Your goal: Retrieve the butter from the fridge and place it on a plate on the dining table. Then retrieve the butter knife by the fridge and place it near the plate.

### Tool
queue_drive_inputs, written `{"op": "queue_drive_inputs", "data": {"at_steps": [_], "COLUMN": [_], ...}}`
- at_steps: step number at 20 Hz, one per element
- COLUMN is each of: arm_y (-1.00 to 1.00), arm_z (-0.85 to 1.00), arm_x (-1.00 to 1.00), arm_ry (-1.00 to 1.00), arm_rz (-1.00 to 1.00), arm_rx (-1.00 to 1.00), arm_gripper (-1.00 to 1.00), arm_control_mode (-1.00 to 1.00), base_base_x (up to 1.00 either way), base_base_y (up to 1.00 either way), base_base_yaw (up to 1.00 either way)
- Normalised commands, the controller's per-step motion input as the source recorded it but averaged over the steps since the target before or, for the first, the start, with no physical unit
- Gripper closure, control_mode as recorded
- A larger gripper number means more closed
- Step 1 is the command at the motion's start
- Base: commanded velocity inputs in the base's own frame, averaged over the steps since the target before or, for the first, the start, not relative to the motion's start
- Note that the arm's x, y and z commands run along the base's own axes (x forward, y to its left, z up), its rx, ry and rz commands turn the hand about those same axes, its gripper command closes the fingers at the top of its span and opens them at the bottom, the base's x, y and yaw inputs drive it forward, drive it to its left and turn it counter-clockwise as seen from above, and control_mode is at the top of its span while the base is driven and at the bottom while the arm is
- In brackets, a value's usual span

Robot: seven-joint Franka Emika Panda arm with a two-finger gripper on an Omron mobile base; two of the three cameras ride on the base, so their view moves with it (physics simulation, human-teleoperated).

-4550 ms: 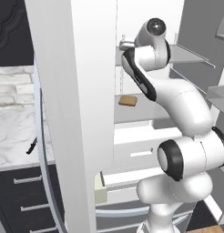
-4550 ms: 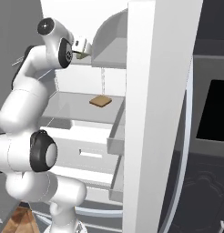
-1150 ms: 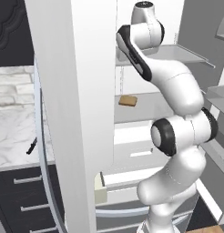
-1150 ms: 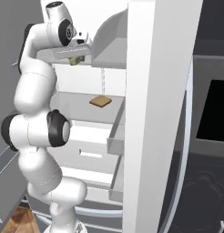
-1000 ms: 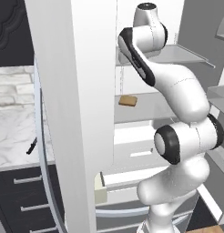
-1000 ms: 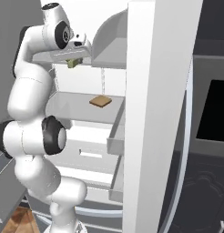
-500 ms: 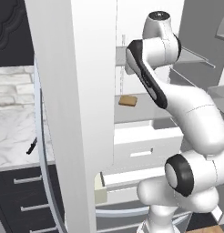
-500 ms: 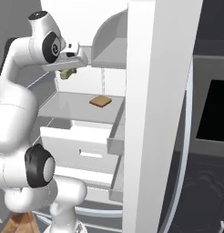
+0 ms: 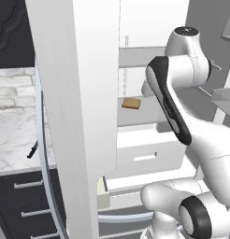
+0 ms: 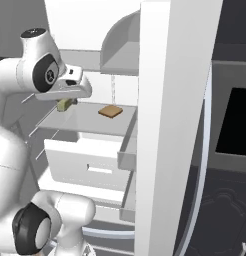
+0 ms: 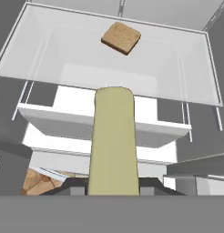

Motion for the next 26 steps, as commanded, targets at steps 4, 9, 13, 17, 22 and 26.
{"op": "queue_drive_inputs", "data": {"at_steps": [4,9,13,17,22,26], "arm_y": [-0.27,-0.16,-0.32,-0.05,0.08,0.05], "arm_z": [-0.39,-0.49,-0.79,-0.56,-0.15,-0.11], "arm_x": [-0.96,-0.68,-0.66,-0.33,-0.03,0.00], "arm_ry": [0.04,0.09,0.07,0.00,0.00,0.01], "arm_rz": [-0.16,-0.35,-0.23,0.00,0.12,0.17], "arm_rx": [0.08,0.04,0.00,0.01,0.00,-0.02], "arm_gripper": [1.00,1.00,1.00,1.00,1.00,1.00], "arm_control_mode": [-1.00,-1.00,-1.00,-1.00,-1.00,-1.00], "base_base_x": [0.00,0.00,0.00,0.00,0.00,0.00], "base_base_y": [0.00,0.00,0.00,0.00,0.00,0.00], "base_base_yaw": [0.00,0.00,0.00,0.00,0.00,0.00]}}
